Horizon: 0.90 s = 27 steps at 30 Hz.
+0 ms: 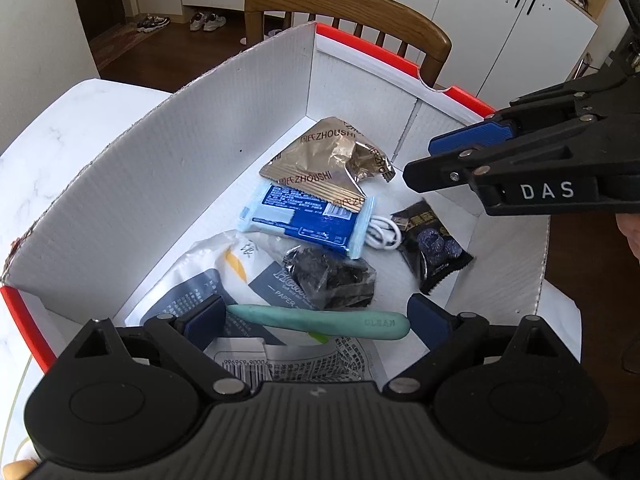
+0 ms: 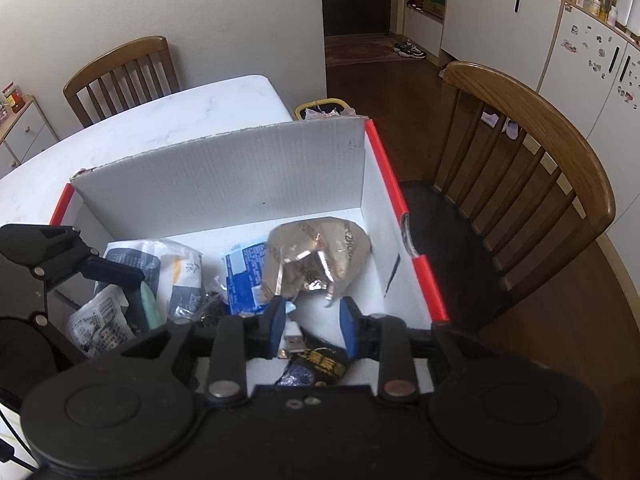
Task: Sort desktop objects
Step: 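Open both tools to release the gold foil bag and teal stick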
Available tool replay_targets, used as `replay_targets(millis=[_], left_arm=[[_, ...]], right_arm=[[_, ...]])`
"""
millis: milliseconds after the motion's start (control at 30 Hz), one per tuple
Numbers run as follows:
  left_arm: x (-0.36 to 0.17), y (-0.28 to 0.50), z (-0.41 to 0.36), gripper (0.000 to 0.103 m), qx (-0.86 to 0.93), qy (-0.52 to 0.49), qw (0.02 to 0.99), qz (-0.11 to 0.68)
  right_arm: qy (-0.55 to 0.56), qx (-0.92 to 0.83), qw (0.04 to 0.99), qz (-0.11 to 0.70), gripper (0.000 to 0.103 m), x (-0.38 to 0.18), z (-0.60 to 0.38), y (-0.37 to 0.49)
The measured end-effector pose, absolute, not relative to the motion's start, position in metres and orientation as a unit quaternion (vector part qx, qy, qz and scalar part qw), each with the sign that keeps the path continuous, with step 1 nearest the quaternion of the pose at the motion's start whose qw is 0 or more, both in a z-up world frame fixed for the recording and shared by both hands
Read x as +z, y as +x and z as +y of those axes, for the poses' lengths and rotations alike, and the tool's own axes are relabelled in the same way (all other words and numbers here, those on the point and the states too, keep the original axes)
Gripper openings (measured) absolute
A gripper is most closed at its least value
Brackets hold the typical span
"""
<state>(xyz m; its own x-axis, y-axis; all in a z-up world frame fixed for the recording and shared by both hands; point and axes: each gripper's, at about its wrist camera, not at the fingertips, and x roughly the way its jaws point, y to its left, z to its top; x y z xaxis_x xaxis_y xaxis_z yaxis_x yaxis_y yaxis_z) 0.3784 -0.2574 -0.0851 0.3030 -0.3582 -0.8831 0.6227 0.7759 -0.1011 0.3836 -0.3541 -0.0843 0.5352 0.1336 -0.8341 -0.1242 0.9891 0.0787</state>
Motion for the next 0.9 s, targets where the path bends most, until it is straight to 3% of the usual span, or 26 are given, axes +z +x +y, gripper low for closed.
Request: replay_targets(millis=[133,367,467,800,900], left_arm=[[-0.081,0.373,-0.257,0.102,-0.308,0.132,0.800,0.497],[-0.073,0.367,-0.254,0.103,-0.306,0.126,0.810,0.484],[-0.067,0.363,-0.252,0.103,-0.305,0.120,0.815,0.477],[-0.052,0.348,-0.243,0.103,-0.295,0.113,0.832,0.456],[-0.045,0.343,-0.239,0.103,-0.294,0.107,0.837,0.448]], right_arm=[[0.006,0.074,0.879,0.471,0.045,-0.082,-0.357,0.380],[0.006,0.076,0.884,0.461,0.050,-0.074,-0.356,0.372],[0.007,0.076,0.887,0.456,0.059,-0.070,-0.354,0.367],[0.009,0.077,0.894,0.441,0.066,-0.057,-0.349,0.352],[0.005,0.077,0.899,0.431,0.075,-0.052,-0.346,0.346]])
